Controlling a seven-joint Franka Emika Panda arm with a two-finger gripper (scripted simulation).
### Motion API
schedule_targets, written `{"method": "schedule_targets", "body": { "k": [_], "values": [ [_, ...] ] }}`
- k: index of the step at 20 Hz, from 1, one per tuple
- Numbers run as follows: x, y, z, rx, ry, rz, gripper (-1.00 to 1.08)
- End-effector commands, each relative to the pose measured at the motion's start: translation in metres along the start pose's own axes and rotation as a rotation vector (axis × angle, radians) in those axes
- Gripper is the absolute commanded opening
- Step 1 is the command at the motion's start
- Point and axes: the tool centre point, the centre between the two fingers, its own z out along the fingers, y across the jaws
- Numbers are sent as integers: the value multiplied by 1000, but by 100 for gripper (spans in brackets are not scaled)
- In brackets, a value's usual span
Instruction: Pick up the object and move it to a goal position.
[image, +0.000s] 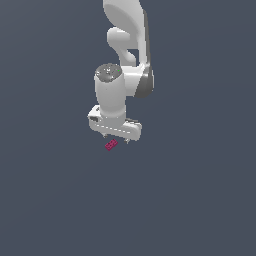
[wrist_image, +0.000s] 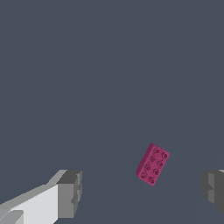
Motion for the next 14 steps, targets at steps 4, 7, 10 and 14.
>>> {"method": "schedule_targets", "body": {
  "k": [4,7,10,14],
  "values": [
    [-15,19,34,-3,-22,185,100],
    [-23,30,50,-7,-31,279,100],
    [-31,38,63,-12,-38,356,100],
    [-38,47,75,-19,-44,432,100]
  ]
}}
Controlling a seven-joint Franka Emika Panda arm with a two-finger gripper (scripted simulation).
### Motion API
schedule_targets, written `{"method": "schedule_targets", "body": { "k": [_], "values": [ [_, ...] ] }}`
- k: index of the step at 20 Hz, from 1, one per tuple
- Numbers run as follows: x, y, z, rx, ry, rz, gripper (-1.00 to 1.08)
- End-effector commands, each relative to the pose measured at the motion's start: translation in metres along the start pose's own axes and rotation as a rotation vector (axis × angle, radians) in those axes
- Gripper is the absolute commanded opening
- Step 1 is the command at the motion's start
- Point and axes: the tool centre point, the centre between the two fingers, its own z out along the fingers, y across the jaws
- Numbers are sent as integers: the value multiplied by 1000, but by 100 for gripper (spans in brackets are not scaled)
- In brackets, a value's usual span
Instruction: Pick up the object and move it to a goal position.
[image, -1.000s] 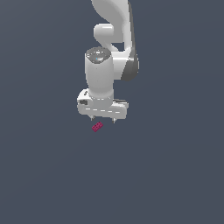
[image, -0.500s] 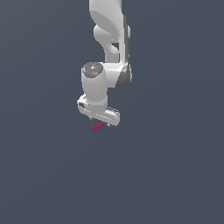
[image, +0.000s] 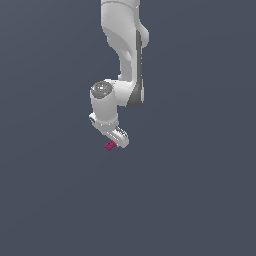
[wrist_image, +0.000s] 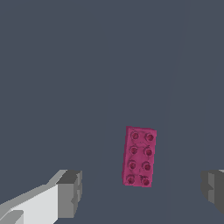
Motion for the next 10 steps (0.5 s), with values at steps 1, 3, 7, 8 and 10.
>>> {"method": "schedule_targets", "body": {
  "k": [1,3,7,8,10],
  "values": [
    [-2,6,7,-3,-2,44,100],
    [-3,9,11,-5,-4,67,100],
    [-4,13,14,-7,-5,90,100],
    [-4,13,14,-8,-5,91,100],
    [-4,12,14,-7,-5,85,100]
  ]
}}
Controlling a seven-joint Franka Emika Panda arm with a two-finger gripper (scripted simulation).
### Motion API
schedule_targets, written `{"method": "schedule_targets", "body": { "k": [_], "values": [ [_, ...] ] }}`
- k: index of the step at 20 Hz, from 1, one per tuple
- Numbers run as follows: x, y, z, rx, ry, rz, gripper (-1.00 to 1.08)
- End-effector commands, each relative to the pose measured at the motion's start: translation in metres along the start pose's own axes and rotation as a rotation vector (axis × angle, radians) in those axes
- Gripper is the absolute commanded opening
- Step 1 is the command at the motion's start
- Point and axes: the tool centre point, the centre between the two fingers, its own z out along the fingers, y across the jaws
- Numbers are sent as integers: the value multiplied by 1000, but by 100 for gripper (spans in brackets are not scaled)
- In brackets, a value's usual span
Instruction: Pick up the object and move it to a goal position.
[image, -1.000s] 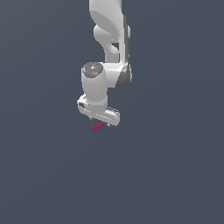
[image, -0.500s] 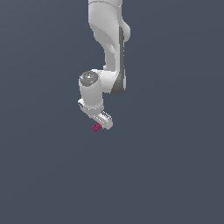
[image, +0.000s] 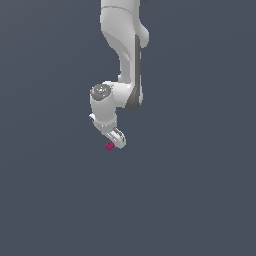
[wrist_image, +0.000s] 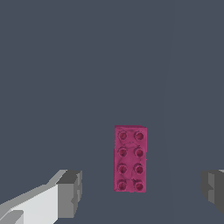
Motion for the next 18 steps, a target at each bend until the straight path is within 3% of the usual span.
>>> {"method": "schedule_targets", "body": {
  "k": [1,17,18],
  "values": [
    [0,0,1,0,0,0,100],
    [-1,1,51,0,0,6,100],
    [-1,1,51,0,0,6,-100]
  ]
}}
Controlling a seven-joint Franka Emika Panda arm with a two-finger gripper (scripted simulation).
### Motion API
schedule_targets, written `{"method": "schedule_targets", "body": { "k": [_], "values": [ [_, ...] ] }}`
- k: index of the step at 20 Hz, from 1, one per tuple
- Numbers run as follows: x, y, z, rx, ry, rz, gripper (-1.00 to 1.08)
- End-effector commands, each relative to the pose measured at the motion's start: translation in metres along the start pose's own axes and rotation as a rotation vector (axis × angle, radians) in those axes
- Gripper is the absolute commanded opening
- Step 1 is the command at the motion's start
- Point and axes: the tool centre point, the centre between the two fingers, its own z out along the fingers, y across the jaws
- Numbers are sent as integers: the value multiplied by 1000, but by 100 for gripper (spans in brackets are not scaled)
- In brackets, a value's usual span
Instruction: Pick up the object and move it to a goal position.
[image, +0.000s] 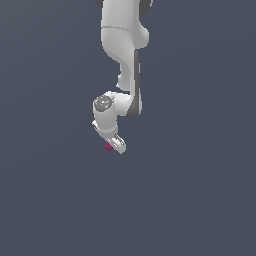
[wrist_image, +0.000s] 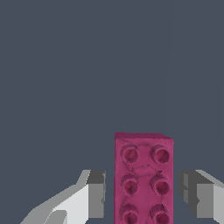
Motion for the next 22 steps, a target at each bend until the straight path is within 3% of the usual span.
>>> {"method": "schedule_targets", "body": {
  "k": [1,13,22],
  "values": [
    [0,0,1,1,1,0,-100],
    [1,-1,-2,1,1,0,-100],
    [12,-7,-40,1,1,1,-100]
  ]
}}
